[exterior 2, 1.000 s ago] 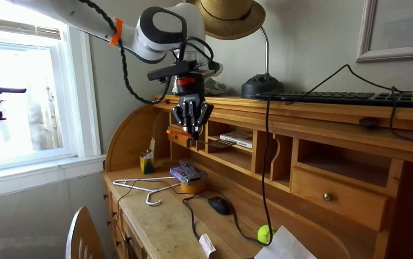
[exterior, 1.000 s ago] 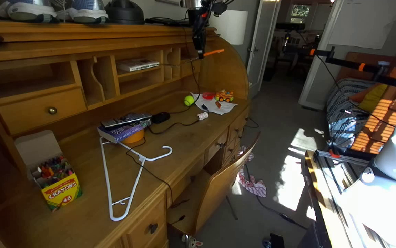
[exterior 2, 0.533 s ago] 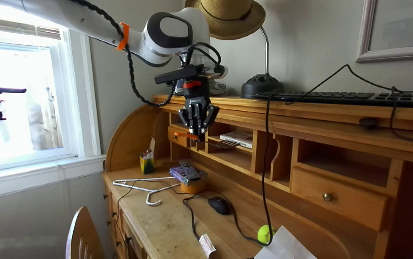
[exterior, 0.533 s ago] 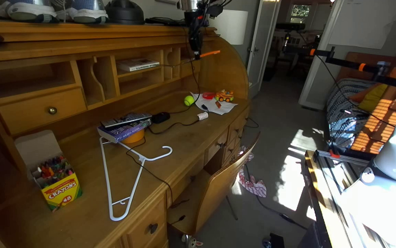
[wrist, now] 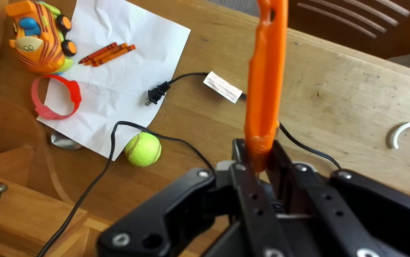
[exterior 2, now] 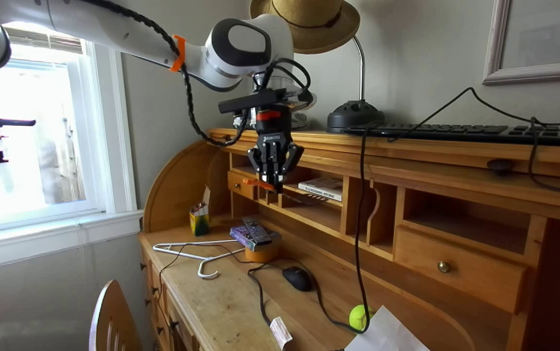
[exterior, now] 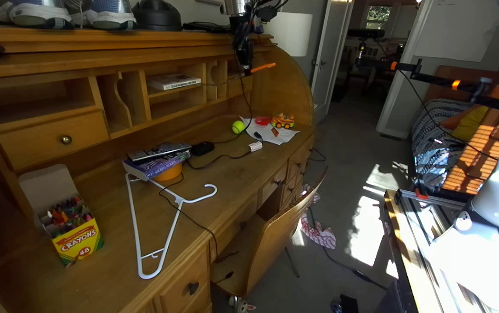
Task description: Use the spatula to place the white book on the desktop.
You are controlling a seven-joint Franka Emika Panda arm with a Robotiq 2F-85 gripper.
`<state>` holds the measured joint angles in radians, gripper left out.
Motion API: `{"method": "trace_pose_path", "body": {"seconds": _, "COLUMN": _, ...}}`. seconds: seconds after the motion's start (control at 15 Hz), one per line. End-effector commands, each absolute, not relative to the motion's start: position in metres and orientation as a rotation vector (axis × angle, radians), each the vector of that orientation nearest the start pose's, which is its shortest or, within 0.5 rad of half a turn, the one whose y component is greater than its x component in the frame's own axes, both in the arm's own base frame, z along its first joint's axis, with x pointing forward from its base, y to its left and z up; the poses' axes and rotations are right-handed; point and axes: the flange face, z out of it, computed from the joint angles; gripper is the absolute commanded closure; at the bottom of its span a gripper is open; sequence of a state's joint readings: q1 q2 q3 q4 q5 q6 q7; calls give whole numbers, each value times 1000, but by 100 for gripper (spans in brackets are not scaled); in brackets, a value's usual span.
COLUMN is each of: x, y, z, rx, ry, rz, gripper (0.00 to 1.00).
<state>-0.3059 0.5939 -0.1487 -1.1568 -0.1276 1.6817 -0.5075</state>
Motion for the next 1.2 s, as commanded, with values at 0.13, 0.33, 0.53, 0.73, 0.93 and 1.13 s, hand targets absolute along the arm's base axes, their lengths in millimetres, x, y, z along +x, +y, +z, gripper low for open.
{"method": "trace_pose_path", "body": {"seconds": 0.13, "x": 661, "y": -312, "z": 454, "rx": -3256, "ry": -169, "rz": 302, "gripper": 95}}
{"method": "trace_pose_path", "body": {"seconds": 0.33, "x": 666, "y": -313, "z": 453, "rx": -3256, "ry": -161, "rz": 306, "gripper": 95}}
{"method": "trace_pose_path", "body": {"seconds": 0.53, "x": 672, "y": -313, "z": 453, "rx": -3261, "ry": -159, "rz": 309, "gripper": 95}}
{"method": "trace_pose_path", "body": {"seconds": 0.73, "x": 676, "y": -311, "z": 455, "rx": -3266, "ry": -160, "rz": 312, "gripper": 95}}
{"method": "trace_pose_path", "body": {"seconds": 0.93, "x": 679, "y": -311, "z": 455, "rx": -3265, "ry": -152, "rz": 322, "gripper": 95}}
{"method": "trace_pose_path", "body": {"seconds": 1.13, "x": 679, "y": -310, "z": 454, "rx": -3252, "ry": -147, "rz": 350, "gripper": 95}}
